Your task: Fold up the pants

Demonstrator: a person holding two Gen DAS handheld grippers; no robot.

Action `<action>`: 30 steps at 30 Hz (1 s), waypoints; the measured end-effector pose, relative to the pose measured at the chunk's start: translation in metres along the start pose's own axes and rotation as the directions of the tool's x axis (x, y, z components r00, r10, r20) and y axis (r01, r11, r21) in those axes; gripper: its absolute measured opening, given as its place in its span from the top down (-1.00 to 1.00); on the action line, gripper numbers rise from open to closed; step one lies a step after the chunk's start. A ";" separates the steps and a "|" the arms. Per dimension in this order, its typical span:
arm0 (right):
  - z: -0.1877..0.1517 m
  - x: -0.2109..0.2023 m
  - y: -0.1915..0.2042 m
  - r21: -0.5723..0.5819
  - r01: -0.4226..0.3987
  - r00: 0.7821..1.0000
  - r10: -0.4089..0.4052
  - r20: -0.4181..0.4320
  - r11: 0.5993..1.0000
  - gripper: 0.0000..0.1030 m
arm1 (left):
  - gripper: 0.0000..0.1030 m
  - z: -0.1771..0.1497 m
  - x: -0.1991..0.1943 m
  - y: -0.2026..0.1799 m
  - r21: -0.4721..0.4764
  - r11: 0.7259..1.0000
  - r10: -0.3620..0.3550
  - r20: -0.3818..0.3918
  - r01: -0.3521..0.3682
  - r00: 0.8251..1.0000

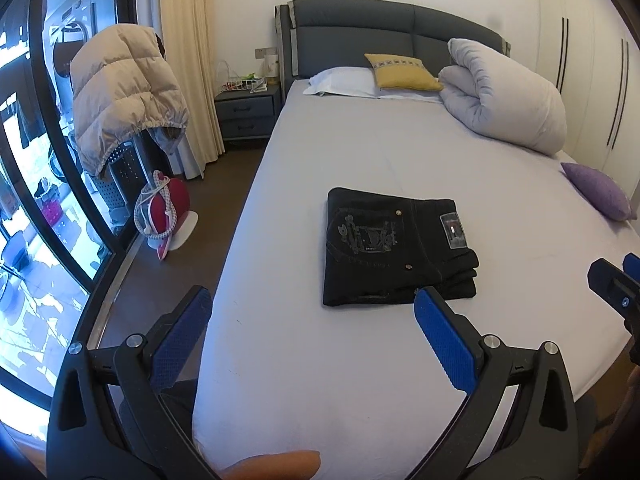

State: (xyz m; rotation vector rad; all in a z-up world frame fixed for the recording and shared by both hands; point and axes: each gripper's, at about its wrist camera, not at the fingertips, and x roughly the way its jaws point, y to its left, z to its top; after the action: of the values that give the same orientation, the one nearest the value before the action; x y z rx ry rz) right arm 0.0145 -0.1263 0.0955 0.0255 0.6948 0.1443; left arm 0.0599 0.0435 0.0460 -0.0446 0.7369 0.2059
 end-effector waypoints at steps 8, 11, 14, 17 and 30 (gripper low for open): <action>-0.002 0.009 -0.003 -0.002 -0.002 0.999 0.001 -0.037 1.000 -1.00 | -1.00 -0.002 0.019 -0.003 -0.003 1.000 -0.006 -0.028 0.006 1.000; -0.003 0.011 -0.002 -0.007 -0.004 0.999 0.003 -0.047 1.000 -1.00 | -1.00 -0.003 0.024 -0.004 -0.005 1.000 -0.007 -0.034 0.006 0.999; -0.003 0.014 -0.002 -0.008 -0.006 0.998 0.006 -0.056 1.000 -1.00 | -1.00 -0.004 0.030 -0.005 -0.008 1.000 -0.008 -0.039 0.007 0.999; -0.003 0.015 -0.002 -0.011 -0.006 0.998 0.006 -0.061 1.000 -1.00 | -1.00 -0.005 0.032 -0.005 -0.009 1.000 -0.008 -0.043 0.007 0.999; -0.007 0.017 0.000 -0.016 -0.007 0.998 0.006 -0.068 1.000 -1.00 | -1.00 -0.005 0.034 -0.005 -0.011 1.000 -0.011 -0.045 0.010 0.999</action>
State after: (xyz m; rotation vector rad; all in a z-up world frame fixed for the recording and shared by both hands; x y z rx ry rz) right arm 0.0230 -0.1238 0.0794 0.0069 0.7618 0.1576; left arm 0.0820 0.0439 0.0196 -0.0632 0.7806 0.1991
